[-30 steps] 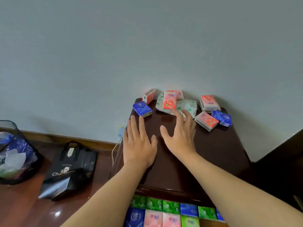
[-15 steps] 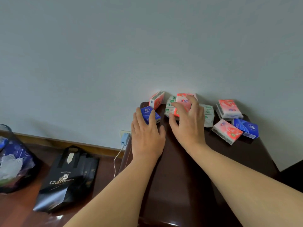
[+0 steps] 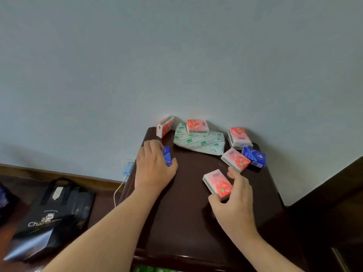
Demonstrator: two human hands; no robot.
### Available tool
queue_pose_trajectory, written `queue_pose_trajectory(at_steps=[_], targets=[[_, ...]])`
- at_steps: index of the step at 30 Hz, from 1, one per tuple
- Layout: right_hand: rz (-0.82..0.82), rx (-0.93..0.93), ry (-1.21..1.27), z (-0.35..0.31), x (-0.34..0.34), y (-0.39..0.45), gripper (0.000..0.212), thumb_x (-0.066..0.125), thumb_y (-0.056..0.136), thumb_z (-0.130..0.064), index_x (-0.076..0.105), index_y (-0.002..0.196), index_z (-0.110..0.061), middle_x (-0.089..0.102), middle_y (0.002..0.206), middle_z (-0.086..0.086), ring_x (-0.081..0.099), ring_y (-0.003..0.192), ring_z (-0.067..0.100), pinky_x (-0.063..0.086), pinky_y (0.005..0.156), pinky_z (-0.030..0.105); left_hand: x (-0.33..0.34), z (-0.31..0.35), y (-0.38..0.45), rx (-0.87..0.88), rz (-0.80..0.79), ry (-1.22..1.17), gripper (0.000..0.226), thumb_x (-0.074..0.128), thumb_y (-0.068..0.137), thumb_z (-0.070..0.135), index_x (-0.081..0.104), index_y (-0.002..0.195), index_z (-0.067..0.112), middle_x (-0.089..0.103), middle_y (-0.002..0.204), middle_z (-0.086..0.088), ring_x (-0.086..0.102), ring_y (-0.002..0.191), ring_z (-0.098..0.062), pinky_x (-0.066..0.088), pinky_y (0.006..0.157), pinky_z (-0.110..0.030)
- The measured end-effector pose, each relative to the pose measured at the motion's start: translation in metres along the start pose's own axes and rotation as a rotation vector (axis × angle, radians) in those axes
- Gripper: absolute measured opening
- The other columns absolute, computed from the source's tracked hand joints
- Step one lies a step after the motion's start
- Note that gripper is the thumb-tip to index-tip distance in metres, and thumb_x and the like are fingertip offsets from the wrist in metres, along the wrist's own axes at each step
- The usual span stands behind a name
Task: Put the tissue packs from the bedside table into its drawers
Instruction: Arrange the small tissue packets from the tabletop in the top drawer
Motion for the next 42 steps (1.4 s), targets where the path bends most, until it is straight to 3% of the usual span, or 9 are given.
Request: queue_pose_trajectory(at_steps=[7, 12, 17, 21, 25, 27, 32, 38, 42], targets=[[-0.009, 0.116, -0.321, 0.002, 0.010, 0.010, 0.057, 0.066, 0.088, -0.059, 0.056, 0.132, -0.023, 0.056, 0.126, 0.003, 0.049, 0.114, 0.026, 0.044, 0.096, 0.043, 0.021, 0.004, 0.000, 0.081, -0.123, 0.088, 0.074, 0.060, 0.088, 0.053, 0.040, 0.148, 0.014, 0.051, 0.140, -0.006, 0.045, 0.135, -0.028, 0.026, 0.124, -0.053], [-0.002, 0.040, -0.198, 0.000, 0.012, 0.009, 0.052, 0.070, 0.084, -0.049, 0.046, 0.129, -0.038, 0.053, 0.123, -0.008, 0.043, 0.106, 0.016, 0.038, 0.090, 0.036, 0.014, 0.013, -0.014, 0.116, -0.181, -0.011, 0.063, 0.067, 0.088, 0.045, 0.041, 0.142, 0.024, 0.048, 0.135, 0.001, 0.045, 0.122, -0.022, 0.043, 0.107, -0.041], [0.005, 0.073, -0.036, -0.004, 0.005, 0.010, 0.052, 0.075, 0.079, -0.042, 0.046, 0.122, -0.040, 0.059, 0.111, -0.013, 0.055, 0.104, 0.019, 0.040, 0.093, 0.039, -0.011, 0.017, -0.078, -0.027, -0.221, -0.403, 0.073, 0.079, 0.081, 0.020, 0.039, 0.142, 0.026, 0.036, 0.132, 0.014, 0.036, 0.124, -0.004, 0.040, 0.099, -0.019], [-0.060, 0.277, 0.152, 0.003, -0.006, 0.003, 0.061, 0.072, 0.081, -0.063, 0.055, 0.128, -0.027, 0.067, 0.114, -0.006, 0.063, 0.111, 0.022, 0.046, 0.106, 0.046, -0.038, 0.014, -0.137, -0.246, -0.215, -0.599, 0.076, 0.080, 0.078, 0.018, 0.042, 0.142, 0.033, 0.040, 0.133, 0.015, 0.046, 0.129, -0.009, 0.047, 0.106, -0.029], [-0.150, 0.568, 0.592, 0.001, -0.026, -0.026, 0.067, 0.049, 0.088, -0.082, 0.063, 0.117, -0.024, 0.070, 0.105, -0.001, 0.066, 0.092, 0.017, 0.054, 0.080, 0.036, -0.063, 0.022, -0.191, -0.308, -0.262, -0.678, 0.066, 0.078, 0.078, 0.020, 0.049, 0.133, 0.042, 0.057, 0.125, 0.014, 0.061, 0.113, -0.012, 0.056, 0.094, -0.031], [-0.190, 0.608, 0.721, -0.002, -0.043, -0.051, 0.056, 0.055, 0.090, -0.077, 0.065, 0.111, -0.027, 0.071, 0.105, 0.003, 0.068, 0.086, 0.018, 0.060, 0.065, 0.034, -0.075, 0.030, -0.215, -0.329, -0.251, -0.709, 0.060, 0.080, 0.079, 0.016, 0.052, 0.127, 0.042, 0.060, 0.123, 0.009, 0.066, 0.104, -0.009, 0.058, 0.084, -0.023], [-0.328, 0.612, 0.688, 0.015, -0.081, -0.137, 0.050, 0.081, 0.082, -0.059, 0.068, 0.111, -0.021, 0.077, 0.103, 0.007, 0.079, 0.083, 0.022, 0.063, 0.058, 0.034, -0.074, 0.040, -0.276, -0.415, -0.341, -0.755, 0.059, 0.082, 0.083, 0.013, 0.052, 0.127, 0.038, 0.055, 0.128, 0.010, 0.063, 0.113, -0.010, 0.062, 0.089, -0.033], [-0.386, 0.712, 0.761, 0.060, -0.089, -0.223, 0.024, 0.063, 0.104, -0.031, 0.062, 0.123, -0.016, 0.078, 0.109, 0.009, 0.080, 0.086, 0.027, 0.064, 0.062, 0.037, -0.058, 0.039, -0.337, -0.410, -0.389, -0.610, 0.056, 0.081, 0.080, 0.017, 0.050, 0.125, 0.030, 0.047, 0.126, 0.009, 0.047, 0.115, -0.004, 0.035, 0.087, -0.009], [-0.376, 0.834, 0.830, 0.081, -0.070, -0.248, 0.015, 0.050, 0.111, -0.019, 0.058, 0.123, -0.018, 0.071, 0.114, 0.014, 0.077, 0.095, 0.031, 0.065, 0.071, 0.040, -0.052, 0.055, -0.355, -0.307, -0.376, -0.581, 0.054, 0.080, 0.080, 0.014, 0.051, 0.125, 0.024, 0.045, 0.128, 0.005, 0.037, 0.114, 0.023, 0.032, 0.080, 0.007]])
Point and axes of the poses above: each hand's wrist, its own y-axis towards the middle knuckle, its own x-axis out of the palm, z = x × y, the point moved 9 cm from there along y, towards the middle knuckle
